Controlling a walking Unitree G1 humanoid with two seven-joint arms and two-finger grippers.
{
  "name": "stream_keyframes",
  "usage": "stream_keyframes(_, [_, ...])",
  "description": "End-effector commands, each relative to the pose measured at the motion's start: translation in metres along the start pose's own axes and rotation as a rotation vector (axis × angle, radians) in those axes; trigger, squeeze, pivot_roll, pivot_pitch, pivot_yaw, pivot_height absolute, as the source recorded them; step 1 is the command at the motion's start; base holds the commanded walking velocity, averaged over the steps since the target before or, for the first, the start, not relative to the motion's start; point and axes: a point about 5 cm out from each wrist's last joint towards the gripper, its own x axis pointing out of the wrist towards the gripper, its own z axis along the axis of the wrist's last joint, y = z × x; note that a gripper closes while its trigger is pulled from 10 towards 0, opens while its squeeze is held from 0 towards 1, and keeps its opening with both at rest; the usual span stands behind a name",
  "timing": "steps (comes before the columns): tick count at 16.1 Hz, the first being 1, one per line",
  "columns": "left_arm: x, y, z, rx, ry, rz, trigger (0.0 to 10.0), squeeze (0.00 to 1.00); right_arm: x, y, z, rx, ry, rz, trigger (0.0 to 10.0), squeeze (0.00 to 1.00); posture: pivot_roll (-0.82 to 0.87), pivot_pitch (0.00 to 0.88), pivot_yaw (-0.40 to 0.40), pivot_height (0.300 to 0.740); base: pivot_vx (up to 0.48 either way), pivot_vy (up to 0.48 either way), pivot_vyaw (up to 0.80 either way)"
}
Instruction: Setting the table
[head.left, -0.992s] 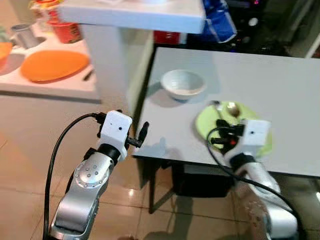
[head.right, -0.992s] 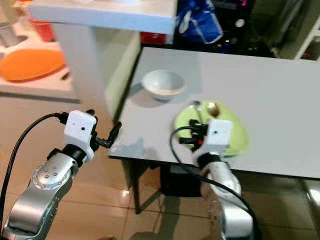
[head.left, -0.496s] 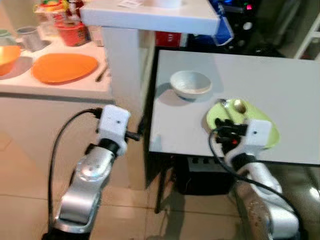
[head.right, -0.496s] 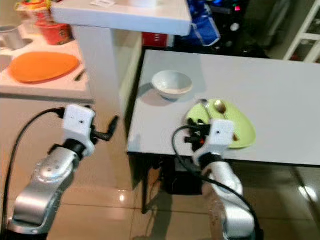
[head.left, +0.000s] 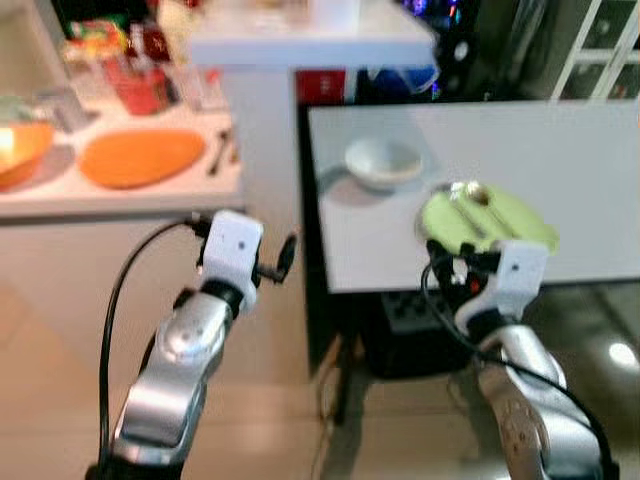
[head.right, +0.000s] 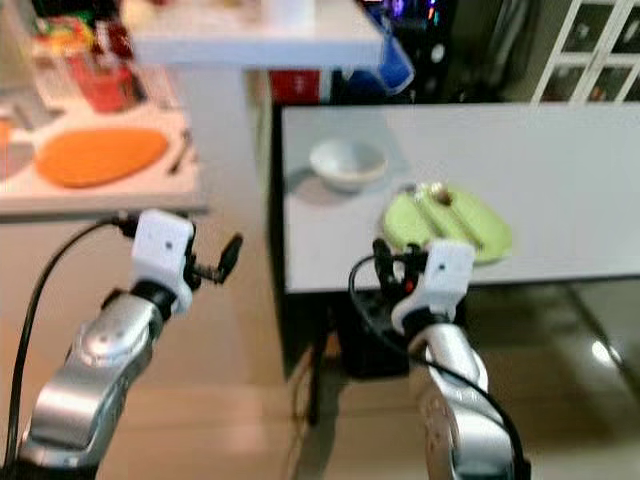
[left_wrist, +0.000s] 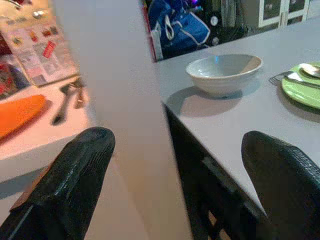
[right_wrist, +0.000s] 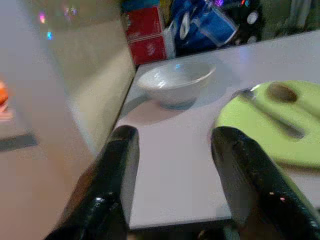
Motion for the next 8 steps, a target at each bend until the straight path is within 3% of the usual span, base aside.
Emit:
stream_keyframes(1, [-0.001,0.005,-0.002,0.008,0.01,0.019,10.0,0.0,0.003,0.006,0.004,0.004,-0.018,0.029,10.0,1.0,0.01,0.0,0.0,0.74,0.0,0.382,0.0])
stream_keyframes(6, [-0.001,0.005,-0.002,0.008,0.01,0.019,10.0,0.0,0.003,0.006,0.004,0.004,-0.018,0.029,10.0,1.0,0.01,0.0,0.0,0.74,0.0,0.382,0.0])
stream_keyframes(7, [0.001,0.014,0.0,0.006,0.003,0.073,10.0,0.0,0.014,0.012,0.008,-0.028,-0.004,0.077,10.0,0.0,0.04,0.0,-0.049,0.74,0.0,0.386,0.0])
stream_keyframes(8, [0.001,0.02,0.001,0.005,-0.001,0.114,10.0,0.0,0.023,0.015,0.011,-0.056,0.007,0.101,10.0,0.0,0.04,0.0,-0.049,0.74,0.0,0.386,0.0])
